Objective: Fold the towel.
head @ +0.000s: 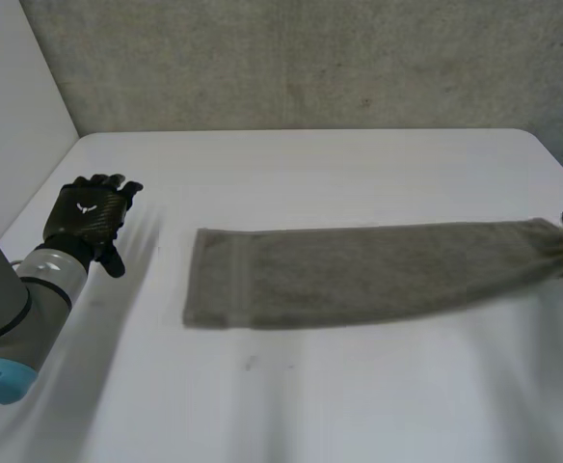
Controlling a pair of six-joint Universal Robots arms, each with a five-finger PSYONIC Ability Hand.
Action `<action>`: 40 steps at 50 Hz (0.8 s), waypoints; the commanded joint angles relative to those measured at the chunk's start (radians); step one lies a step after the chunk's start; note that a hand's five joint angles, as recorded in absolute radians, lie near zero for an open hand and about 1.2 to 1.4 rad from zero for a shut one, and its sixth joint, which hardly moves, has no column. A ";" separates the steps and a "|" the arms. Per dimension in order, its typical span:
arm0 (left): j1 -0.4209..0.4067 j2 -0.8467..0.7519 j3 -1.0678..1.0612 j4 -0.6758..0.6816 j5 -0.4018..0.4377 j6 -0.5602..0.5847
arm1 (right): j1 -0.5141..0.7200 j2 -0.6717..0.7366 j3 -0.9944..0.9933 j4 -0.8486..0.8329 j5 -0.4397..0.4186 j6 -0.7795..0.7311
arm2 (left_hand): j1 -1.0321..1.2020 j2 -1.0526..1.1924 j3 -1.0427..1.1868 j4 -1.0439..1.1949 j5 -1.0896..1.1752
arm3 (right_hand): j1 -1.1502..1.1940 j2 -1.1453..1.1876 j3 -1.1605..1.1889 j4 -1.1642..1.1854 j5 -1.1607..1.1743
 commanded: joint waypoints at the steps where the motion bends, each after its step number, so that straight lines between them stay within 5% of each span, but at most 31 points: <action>1: 0.000 0.010 -0.010 0.001 0.000 0.000 | 0.123 -0.063 -0.023 -0.077 -0.016 0.047 | -0.006 0.009 0.008 0.006 -0.032 | 0.450 0.225 0.216 0.206 0.250; 6: 0.001 0.010 -0.013 0.001 -0.001 -0.002 | 0.295 -0.100 -0.056 -0.111 -0.050 0.140 | -0.006 0.009 0.008 0.006 -0.032 | 0.450 0.225 0.216 0.206 0.250; 16: 0.003 0.011 -0.014 0.001 -0.003 -0.002 | 0.688 0.048 -0.167 -0.179 -0.321 0.190 | -0.006 0.009 0.008 0.006 -0.032 | 0.450 0.225 0.216 0.206 0.250; 24: 0.003 0.016 -0.016 0.001 -0.004 -0.005 | 0.841 0.241 -0.279 -0.186 -0.445 0.200 | -0.006 0.009 0.008 0.006 -0.032 | 0.450 0.225 0.216 0.206 0.250; 33: 0.003 0.019 -0.021 0.001 -0.004 -0.005 | 0.885 0.369 -0.313 -0.168 -0.456 0.189 | -0.006 0.009 0.008 0.006 -0.032 | 0.450 0.225 0.216 0.206 0.250; 35: 0.001 0.019 -0.024 0.001 -0.004 -0.005 | 0.880 0.346 -0.312 -0.166 -0.421 0.201 | -0.006 0.009 0.008 0.006 -0.032 | -0.428 -0.653 -0.662 -0.671 -0.628; 36: -0.002 0.021 -0.024 0.002 -0.004 -0.005 | 0.880 0.346 -0.312 -0.166 -0.421 0.201 | -0.006 0.009 0.008 0.006 -0.032 | -0.433 -0.658 -0.667 -0.676 -0.633; 37: -0.008 0.024 -0.024 0.002 -0.004 -0.006 | 0.875 0.316 -0.310 -0.165 -0.391 0.209 | -0.006 0.009 0.008 0.006 -0.032 | -0.770 -0.995 -1.004 -1.014 -0.970; 40: -0.037 0.025 -0.014 0.004 -0.004 -0.009 | 0.872 0.222 -0.287 -0.163 -0.297 0.258 | -0.006 0.009 0.008 0.006 -0.032 | -0.772 -0.997 -1.006 -1.015 -0.972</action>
